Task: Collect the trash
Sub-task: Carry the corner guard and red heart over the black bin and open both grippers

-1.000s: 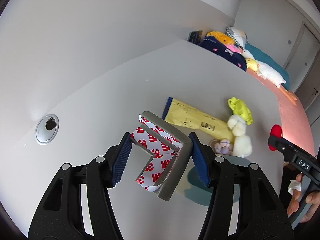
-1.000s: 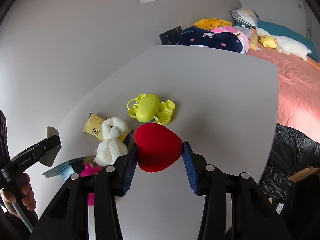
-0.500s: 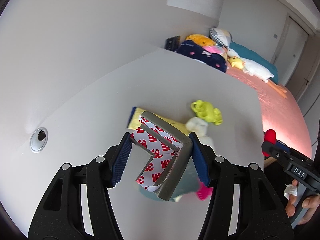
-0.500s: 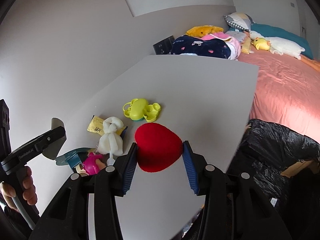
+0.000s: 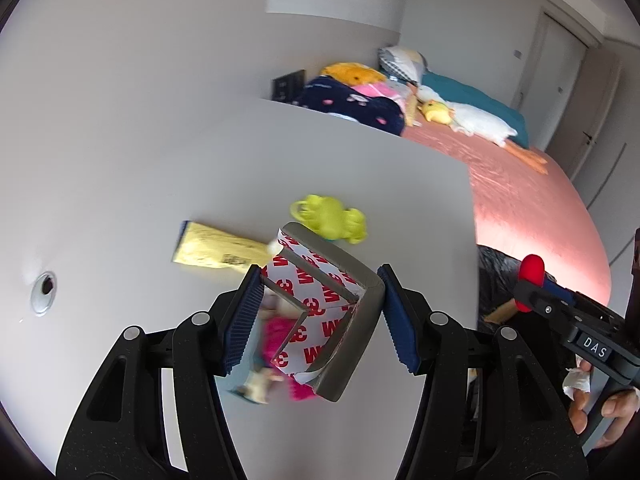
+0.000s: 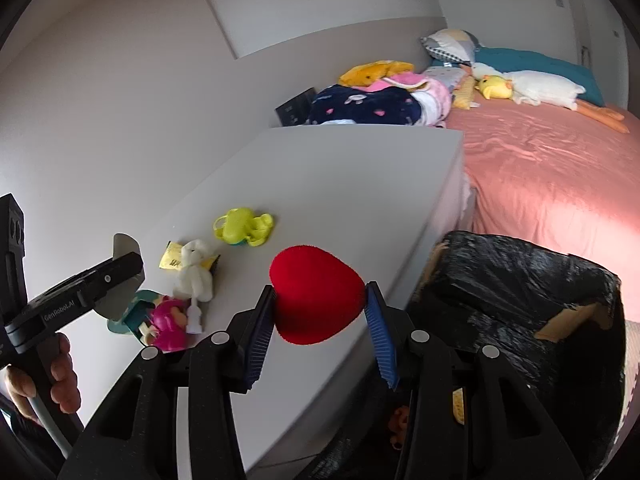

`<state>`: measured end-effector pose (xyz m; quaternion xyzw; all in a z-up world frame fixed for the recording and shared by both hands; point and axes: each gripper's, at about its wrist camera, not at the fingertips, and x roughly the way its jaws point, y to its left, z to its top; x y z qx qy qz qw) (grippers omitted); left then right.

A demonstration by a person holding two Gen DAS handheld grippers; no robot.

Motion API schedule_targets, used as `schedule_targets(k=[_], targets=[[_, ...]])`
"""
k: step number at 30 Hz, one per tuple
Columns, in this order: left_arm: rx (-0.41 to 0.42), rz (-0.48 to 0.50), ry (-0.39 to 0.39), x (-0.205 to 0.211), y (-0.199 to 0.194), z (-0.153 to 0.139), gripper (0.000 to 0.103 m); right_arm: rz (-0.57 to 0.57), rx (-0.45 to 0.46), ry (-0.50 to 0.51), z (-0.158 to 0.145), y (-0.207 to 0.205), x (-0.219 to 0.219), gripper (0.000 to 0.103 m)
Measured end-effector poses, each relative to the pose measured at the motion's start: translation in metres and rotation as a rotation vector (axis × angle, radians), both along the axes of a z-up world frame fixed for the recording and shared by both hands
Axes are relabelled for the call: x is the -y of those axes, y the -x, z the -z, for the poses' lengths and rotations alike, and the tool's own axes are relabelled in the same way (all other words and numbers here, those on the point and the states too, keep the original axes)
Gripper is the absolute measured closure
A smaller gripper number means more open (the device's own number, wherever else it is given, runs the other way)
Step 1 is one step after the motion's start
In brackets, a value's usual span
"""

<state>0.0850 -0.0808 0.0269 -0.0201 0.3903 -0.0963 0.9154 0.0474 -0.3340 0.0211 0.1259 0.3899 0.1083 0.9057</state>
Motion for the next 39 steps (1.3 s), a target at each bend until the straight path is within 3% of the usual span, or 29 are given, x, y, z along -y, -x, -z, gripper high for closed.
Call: schedule_targets(k=[39], targets=[[-0.054, 0.380, -0.008, 0.187, 0.013, 0.014, 0.046, 0.324, 0.023, -0.016, -0.006, 0.070, 0.160, 0.056]])
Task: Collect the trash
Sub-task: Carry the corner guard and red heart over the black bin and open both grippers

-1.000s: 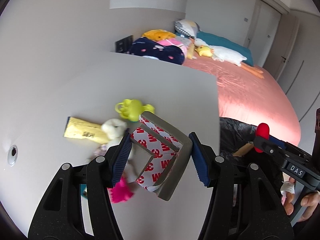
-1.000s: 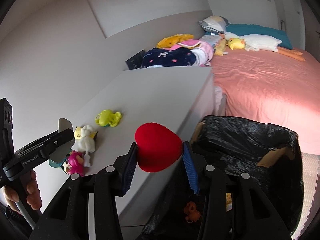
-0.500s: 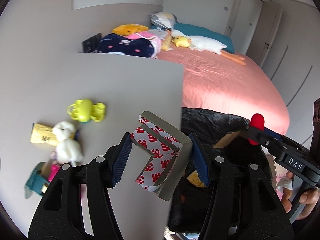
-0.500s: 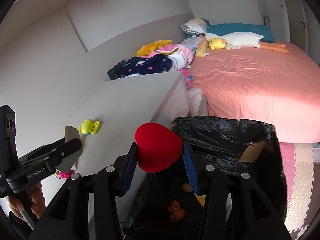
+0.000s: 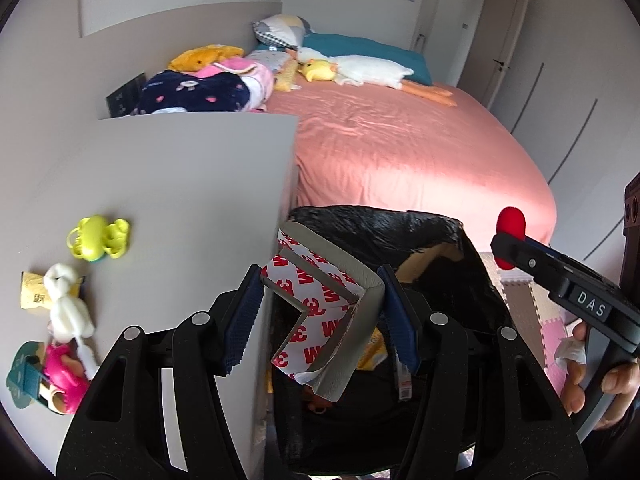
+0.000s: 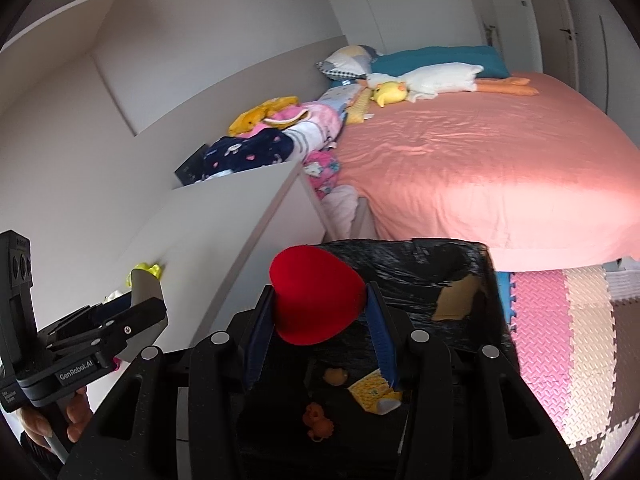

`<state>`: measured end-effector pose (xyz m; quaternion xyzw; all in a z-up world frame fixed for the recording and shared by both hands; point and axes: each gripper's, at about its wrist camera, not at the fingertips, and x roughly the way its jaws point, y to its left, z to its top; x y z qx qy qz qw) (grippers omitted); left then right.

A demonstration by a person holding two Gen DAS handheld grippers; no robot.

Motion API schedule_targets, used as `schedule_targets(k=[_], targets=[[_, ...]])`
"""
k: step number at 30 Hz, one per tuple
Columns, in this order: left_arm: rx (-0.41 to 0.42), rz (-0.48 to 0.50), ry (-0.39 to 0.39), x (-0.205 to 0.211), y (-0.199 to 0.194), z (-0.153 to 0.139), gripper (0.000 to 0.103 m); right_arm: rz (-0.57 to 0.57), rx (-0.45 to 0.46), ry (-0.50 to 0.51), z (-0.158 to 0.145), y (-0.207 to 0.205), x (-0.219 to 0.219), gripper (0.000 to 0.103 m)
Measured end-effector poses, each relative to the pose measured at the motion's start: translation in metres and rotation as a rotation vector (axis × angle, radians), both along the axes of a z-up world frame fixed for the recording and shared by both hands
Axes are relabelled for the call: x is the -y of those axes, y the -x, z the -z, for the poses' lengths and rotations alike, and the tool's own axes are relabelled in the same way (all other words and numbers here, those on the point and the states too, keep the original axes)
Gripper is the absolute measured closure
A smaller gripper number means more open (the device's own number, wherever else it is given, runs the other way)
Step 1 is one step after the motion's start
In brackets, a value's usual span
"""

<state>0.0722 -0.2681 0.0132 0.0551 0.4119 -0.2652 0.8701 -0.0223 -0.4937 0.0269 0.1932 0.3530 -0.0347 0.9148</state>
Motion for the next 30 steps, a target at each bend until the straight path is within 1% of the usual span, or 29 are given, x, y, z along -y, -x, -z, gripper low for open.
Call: schedule_targets(k=[7, 14, 16, 18, 19, 20, 22, 30], targets=[[-0.022, 0.062, -0.006, 0.025, 0.007, 0.006, 0.046, 0.049, -0.008, -0.007, 0.001, 0.011, 0.019, 0.056], [-0.054, 0.136, -0.033, 0.048, 0.017, 0.019, 0.045, 0.085, -0.024, -0.010, 0.005, 0.017, 0.034, 0.056], [-0.072, 0.174, -0.037, 0.053, 0.021, 0.024, 0.044, 0.085, -0.031, -0.010, 0.006, 0.016, 0.035, 0.056], [-0.078, 0.204, -0.057, 0.056, 0.025, 0.027, 0.019, 0.106, -0.029, 0.002, 0.005, 0.018, 0.035, 0.038], [-0.065, 0.203, -0.067, 0.056, 0.028, 0.027, 0.005, 0.120, -0.019, 0.007, 0.003, 0.020, 0.036, 0.024], [-0.042, 0.202, -0.070, 0.056, 0.031, 0.026, 0.005, 0.136, 0.001, 0.013, 0.001, 0.023, 0.036, 0.022], [-0.029, 0.211, -0.079, 0.054, 0.034, 0.025, 0.005, 0.141, 0.007, 0.021, -0.001, 0.025, 0.037, 0.022], [-0.038, 0.169, -0.096, 0.041, 0.029, 0.028, 0.005, 0.143, -0.008, 0.014, 0.002, 0.021, 0.038, 0.022]])
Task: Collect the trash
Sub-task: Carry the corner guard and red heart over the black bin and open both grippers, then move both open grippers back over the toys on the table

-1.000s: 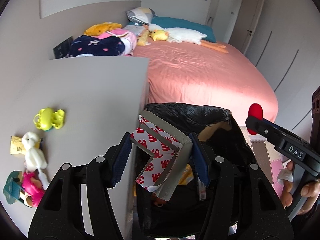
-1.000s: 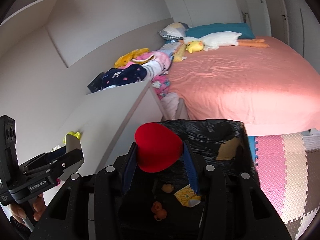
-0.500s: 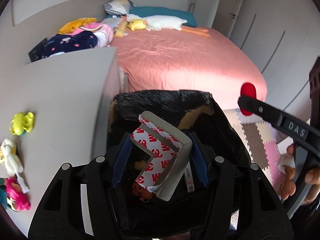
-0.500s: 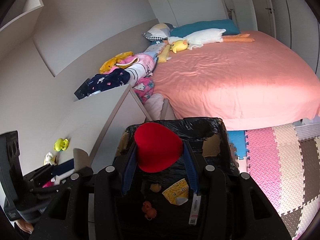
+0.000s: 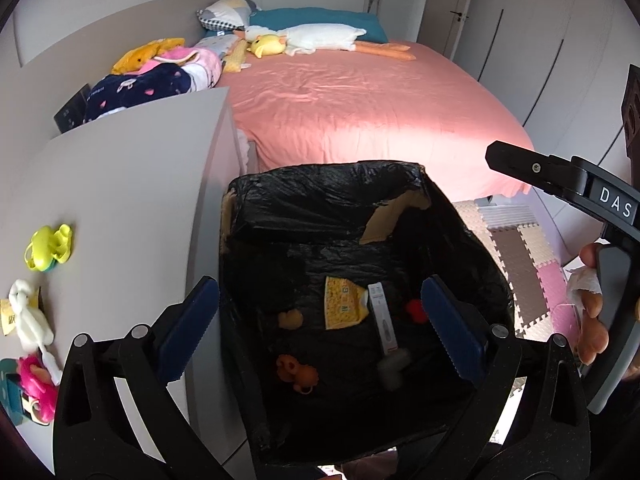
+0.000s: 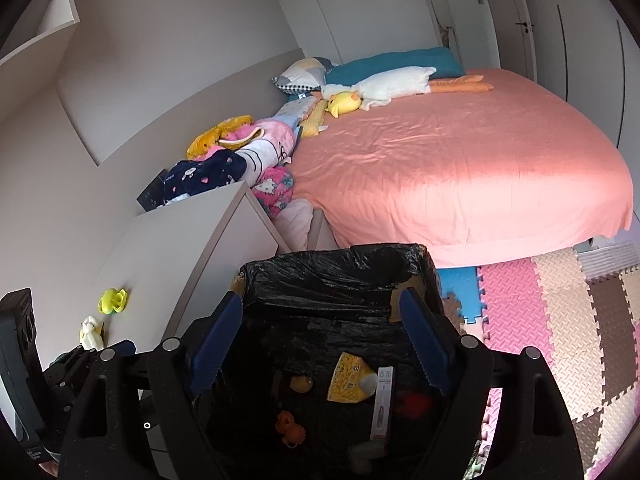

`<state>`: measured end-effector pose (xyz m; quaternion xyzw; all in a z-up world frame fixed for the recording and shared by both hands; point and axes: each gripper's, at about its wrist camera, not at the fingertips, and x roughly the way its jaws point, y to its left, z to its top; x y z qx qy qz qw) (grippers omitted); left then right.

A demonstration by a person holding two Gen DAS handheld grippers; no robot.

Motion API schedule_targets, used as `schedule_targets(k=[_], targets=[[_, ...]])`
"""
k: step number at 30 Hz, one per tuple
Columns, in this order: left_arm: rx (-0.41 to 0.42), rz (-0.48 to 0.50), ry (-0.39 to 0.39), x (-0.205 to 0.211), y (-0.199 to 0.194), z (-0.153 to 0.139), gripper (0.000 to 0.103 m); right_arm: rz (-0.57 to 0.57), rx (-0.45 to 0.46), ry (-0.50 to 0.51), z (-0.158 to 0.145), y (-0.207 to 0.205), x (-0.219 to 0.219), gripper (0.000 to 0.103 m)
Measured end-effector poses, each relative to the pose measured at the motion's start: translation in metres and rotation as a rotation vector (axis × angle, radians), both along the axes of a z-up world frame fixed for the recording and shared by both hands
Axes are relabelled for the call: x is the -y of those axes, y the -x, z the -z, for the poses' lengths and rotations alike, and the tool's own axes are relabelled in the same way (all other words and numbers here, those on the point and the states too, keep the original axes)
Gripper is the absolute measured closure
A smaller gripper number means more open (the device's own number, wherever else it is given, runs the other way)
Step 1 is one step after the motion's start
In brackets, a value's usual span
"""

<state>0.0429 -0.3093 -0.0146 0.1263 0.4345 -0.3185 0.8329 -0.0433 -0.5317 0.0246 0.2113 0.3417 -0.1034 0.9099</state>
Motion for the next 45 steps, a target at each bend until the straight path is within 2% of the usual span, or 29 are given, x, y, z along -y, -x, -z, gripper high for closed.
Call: schedule_targets(k=[11, 26, 45], targets=[[0.005, -0.038, -0.010, -0.017, -0.003, 0.003, 0.005, -0.041, -0.009, 0.008, 0.002, -0.007, -0.018, 0.022], [0.081, -0.215, -0.026, -0.099, -0.009, -0.013, 0.005, -0.190, -0.024, 0.012, 0.006, -0.036, -0.081, 0.022], [0.165, -0.358, -0.084, -0.191, 0.003, -0.027, 0.005, -0.352, -0.054, 0.014, 0.010, -0.061, -0.161, 0.022]])
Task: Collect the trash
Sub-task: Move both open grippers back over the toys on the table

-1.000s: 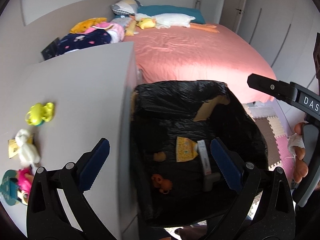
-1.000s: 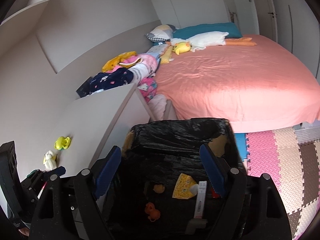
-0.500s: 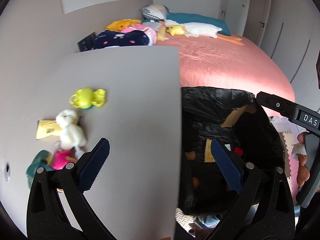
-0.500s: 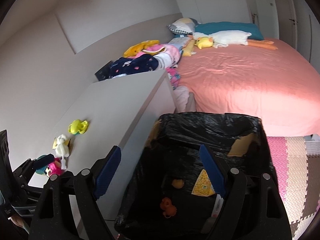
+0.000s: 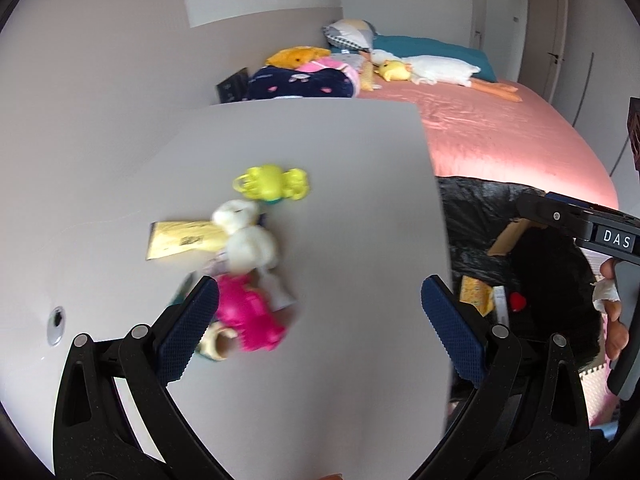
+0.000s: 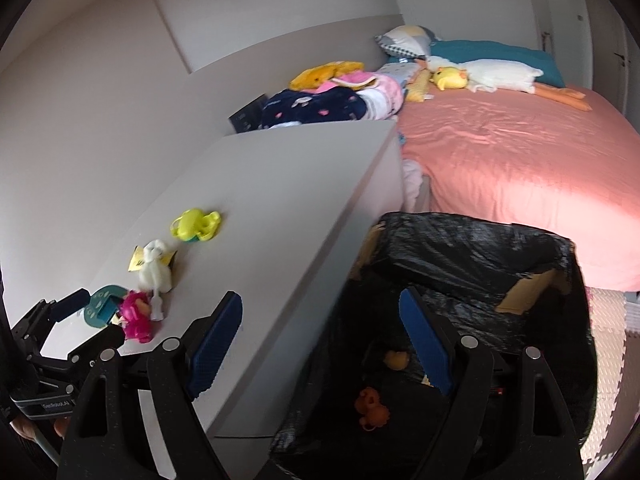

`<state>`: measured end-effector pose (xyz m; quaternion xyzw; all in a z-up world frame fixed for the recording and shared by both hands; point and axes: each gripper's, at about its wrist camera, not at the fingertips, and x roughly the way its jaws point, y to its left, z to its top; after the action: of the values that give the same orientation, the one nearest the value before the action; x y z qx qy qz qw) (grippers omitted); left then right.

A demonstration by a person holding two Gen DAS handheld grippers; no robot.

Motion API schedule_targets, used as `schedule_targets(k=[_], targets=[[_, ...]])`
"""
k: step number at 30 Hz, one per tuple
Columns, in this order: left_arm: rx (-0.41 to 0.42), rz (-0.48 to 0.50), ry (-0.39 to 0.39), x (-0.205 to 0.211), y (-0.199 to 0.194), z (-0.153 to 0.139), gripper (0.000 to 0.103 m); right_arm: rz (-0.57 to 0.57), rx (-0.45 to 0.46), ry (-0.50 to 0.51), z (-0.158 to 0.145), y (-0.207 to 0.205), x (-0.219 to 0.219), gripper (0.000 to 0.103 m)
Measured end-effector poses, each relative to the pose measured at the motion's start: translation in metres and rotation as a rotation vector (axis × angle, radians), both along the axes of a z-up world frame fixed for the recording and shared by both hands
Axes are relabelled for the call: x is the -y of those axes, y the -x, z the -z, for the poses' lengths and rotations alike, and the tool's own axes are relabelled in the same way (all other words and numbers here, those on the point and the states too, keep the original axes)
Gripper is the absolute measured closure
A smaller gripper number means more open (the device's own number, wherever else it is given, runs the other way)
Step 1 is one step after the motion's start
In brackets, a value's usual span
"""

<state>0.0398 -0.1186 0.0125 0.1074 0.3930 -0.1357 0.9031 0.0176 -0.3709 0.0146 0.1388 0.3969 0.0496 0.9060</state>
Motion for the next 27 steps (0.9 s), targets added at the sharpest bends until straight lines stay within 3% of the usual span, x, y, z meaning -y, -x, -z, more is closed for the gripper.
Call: schedule_targets(k=[14, 27], targets=[[-0.018, -0.104, -0.015, -0.075, -0.001, 0.020, 0.005, -0.085, -0.030, 0.004, 0.010, -0.016, -0.054, 0.022], [-0.036, -0.090, -0.091, -0.091, -0.021, 0.054, 0.007, -0.139, -0.046, 0.021, 0.018, -0.028, -0.085, 0.022]])
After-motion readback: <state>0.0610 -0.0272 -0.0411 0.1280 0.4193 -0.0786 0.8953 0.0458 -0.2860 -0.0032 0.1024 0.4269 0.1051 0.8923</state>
